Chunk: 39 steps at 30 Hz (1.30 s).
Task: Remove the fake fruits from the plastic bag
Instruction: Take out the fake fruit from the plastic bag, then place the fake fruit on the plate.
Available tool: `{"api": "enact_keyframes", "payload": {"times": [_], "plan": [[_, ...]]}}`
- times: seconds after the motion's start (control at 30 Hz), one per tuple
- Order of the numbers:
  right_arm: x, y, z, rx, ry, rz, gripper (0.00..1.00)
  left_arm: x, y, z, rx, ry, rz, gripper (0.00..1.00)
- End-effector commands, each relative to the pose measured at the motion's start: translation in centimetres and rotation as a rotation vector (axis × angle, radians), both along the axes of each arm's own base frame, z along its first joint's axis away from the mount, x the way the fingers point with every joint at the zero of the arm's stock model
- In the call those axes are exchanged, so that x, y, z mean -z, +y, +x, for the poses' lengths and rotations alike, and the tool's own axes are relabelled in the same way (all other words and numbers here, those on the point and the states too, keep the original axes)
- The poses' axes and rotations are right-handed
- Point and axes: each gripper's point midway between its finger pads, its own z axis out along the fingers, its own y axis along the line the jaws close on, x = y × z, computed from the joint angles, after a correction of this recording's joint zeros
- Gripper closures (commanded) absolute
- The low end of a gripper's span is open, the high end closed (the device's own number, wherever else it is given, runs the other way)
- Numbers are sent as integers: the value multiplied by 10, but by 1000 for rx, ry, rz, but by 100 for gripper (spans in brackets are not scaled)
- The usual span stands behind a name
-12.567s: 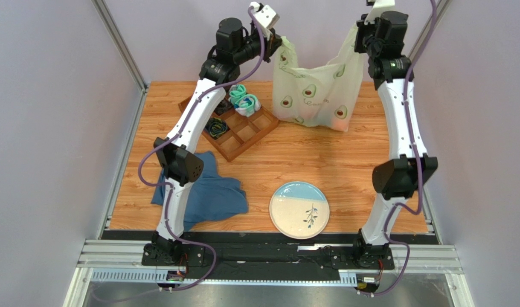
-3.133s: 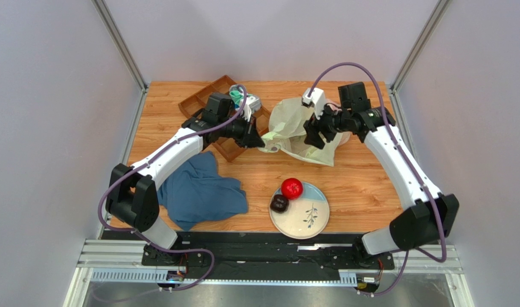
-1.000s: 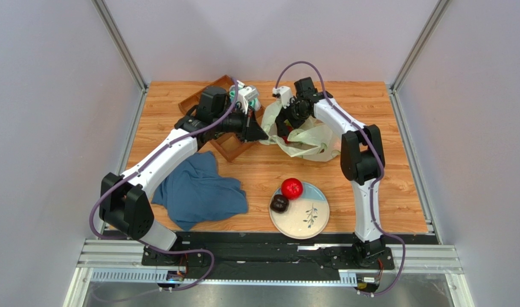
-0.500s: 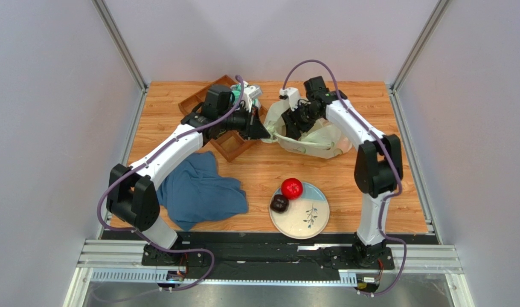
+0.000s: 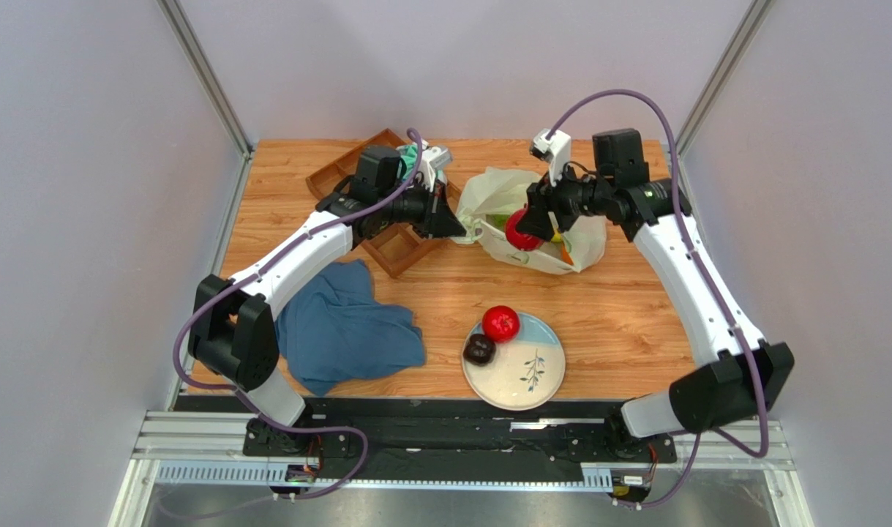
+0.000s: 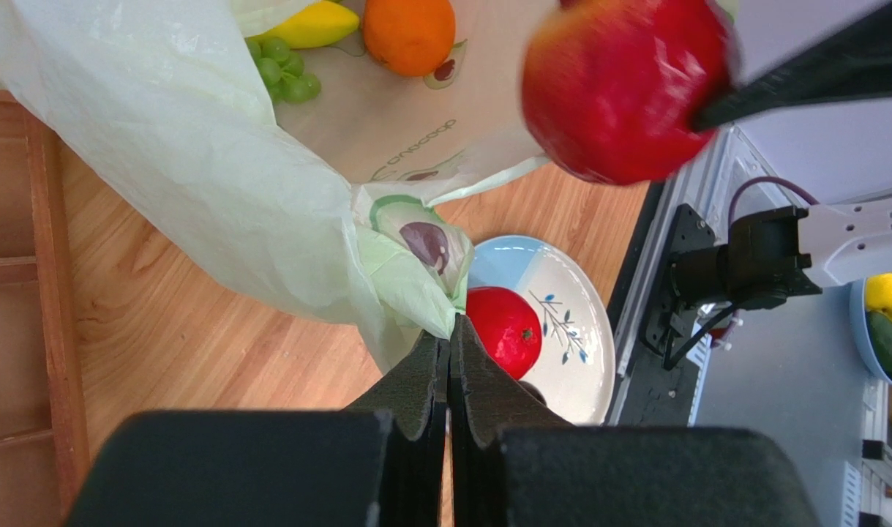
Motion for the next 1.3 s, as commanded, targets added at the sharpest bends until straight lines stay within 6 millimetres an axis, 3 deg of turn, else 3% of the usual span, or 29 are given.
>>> {"api": "enact_keyframes", "payload": {"times": [0.0, 0.07, 0.13, 0.17, 0.27, 0.3, 0.37, 0.4, 0.5, 0.63, 0.93, 1.27], "plan": [[-43, 11, -31, -22, -51, 155, 61, -21, -7, 5, 6, -50, -46, 100], [-59, 15, -45, -57, -53, 198, 61, -20, -7, 3, 8, -38, -50, 100], [-58, 16, -62, -100, -14, 197, 60, -18, -8, 4, 5, -28, -50, 100], [-48, 15, -69, -114, 14, 178, 60, -19, -8, 3, 5, -25, -53, 100], [-9, 1, -90, -148, 85, 74, 61, -20, -8, 3, 1, -24, -56, 100], [16, -3, -101, -162, 140, 36, 61, -20, -7, 3, 2, -24, -55, 100], [37, -13, -109, -178, 118, -25, 61, -20, -6, 2, 1, -29, -52, 100], [61, -18, -116, -179, 163, -52, 61, -20, -6, 2, -1, -32, -51, 100], [92, -27, -122, -168, 205, -111, 61, -21, -4, -2, -1, -37, -50, 100], [148, -42, -135, -170, 302, -198, 61, -19, 0, -8, 0, -35, -46, 100], [201, -40, -111, -149, 320, -231, 60, -17, 7, -15, -5, -56, -30, 100], [207, -25, -85, -98, 352, -173, 61, -13, 5, -14, 2, -39, -25, 100]]}}
